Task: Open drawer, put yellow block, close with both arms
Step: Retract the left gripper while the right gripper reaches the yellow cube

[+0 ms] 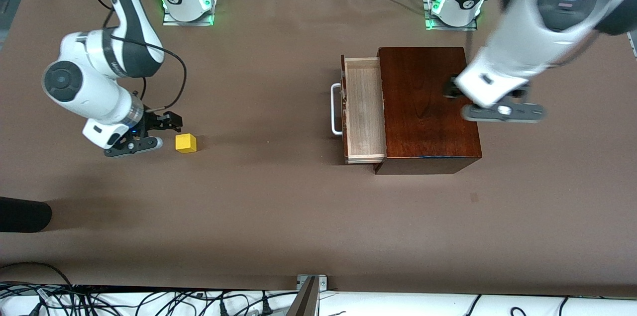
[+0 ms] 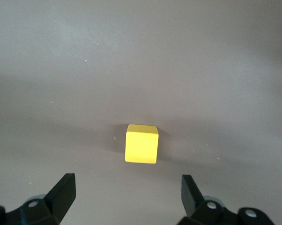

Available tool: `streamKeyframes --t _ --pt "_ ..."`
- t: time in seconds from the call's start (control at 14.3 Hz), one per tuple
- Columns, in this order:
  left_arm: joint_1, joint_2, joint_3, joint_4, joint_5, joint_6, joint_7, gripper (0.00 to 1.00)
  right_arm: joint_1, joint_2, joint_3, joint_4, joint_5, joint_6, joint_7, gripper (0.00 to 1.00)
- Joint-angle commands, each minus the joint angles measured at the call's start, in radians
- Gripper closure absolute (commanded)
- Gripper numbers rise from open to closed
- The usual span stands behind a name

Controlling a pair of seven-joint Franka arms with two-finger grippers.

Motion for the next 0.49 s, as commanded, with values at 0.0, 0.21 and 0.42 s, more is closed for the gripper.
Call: streamKeyframes --t 0.0,0.21,0.42 --pt "0.056 0.005 -0.012 0.057 -0.025 -0.061 0.112 0.0 -0.003 -0.006 0.003 -0.129 0.019 0.17 0.001 0.0" --pt "0.084 -0.002 0.01 0.066 -0.06 -0.087 0.187 0.0 -0.006 0.038 0.003 -0.16 0.023 0.23 0.002 0.0" --pt "-0.052 -0.077 0.252 0.001 -0.111 -0.058 0.308 0.0 -0.007 0.099 0.003 -0.16 0.052 0.281 0.004 0.0"
